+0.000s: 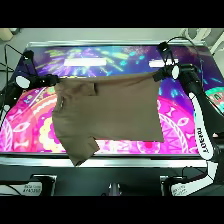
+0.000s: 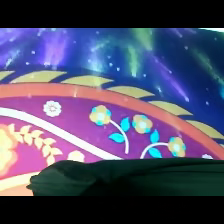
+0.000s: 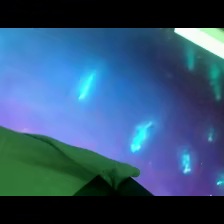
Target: Fold the shirts.
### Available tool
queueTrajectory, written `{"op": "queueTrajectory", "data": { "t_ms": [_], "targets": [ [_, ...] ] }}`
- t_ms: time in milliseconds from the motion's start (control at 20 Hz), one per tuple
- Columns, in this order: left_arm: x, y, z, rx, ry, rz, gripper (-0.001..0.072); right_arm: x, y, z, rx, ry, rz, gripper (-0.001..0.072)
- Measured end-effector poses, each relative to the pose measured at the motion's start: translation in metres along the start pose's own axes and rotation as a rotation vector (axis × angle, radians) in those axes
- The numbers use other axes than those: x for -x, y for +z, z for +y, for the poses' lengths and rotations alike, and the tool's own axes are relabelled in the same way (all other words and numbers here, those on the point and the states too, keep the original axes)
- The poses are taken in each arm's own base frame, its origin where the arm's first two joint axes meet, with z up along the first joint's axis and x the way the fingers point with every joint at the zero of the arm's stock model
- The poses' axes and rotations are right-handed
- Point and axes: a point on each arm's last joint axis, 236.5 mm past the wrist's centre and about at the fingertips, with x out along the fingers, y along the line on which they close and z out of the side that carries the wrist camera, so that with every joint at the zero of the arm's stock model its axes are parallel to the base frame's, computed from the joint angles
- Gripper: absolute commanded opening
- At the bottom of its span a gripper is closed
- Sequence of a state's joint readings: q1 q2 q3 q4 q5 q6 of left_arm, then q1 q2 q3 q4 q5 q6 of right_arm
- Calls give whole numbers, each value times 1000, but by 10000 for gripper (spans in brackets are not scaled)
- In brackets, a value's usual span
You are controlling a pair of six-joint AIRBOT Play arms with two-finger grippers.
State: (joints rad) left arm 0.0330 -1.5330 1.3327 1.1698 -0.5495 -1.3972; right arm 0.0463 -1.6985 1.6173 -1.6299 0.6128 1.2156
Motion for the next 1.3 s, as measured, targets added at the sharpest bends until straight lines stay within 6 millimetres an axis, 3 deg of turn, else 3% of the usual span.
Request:
{"op": "queueTrajectory", "data": {
  "t_ms": [200,400,500,650,850,900,1000,1050,1150,1300],
  "targets": [
    [-17,-11,-2,29,-6,34,30,-12,-31,1,-79,30,90,22],
    [-6,-22,-5,-9,-24,107,30,-1,-71,18,-18,118,264,22],
    [5,-44,-6,-21,-43,214,30,12,-96,30,17,181,377,22],
    [19,-96,-3,-41,-60,431,30,26,-132,50,43,279,527,22],
    [30,-147,4,-35,-60,615,31,34,-166,75,46,392,665,23],
    [32,-152,6,-35,-58,637,73,36,-172,81,40,418,690,67],
    [34,-159,7,-25,-52,666,555,39,-178,90,31,460,721,428],
    [37,-160,7,-20,-51,678,542,41,-179,93,35,478,726,473],
    [43,-153,7,-17,-53,684,541,51,-180,95,36,513,746,473],
    [62,-137,16,5,-47,689,532,76,-187,82,2,546,795,466]
  ]
}}
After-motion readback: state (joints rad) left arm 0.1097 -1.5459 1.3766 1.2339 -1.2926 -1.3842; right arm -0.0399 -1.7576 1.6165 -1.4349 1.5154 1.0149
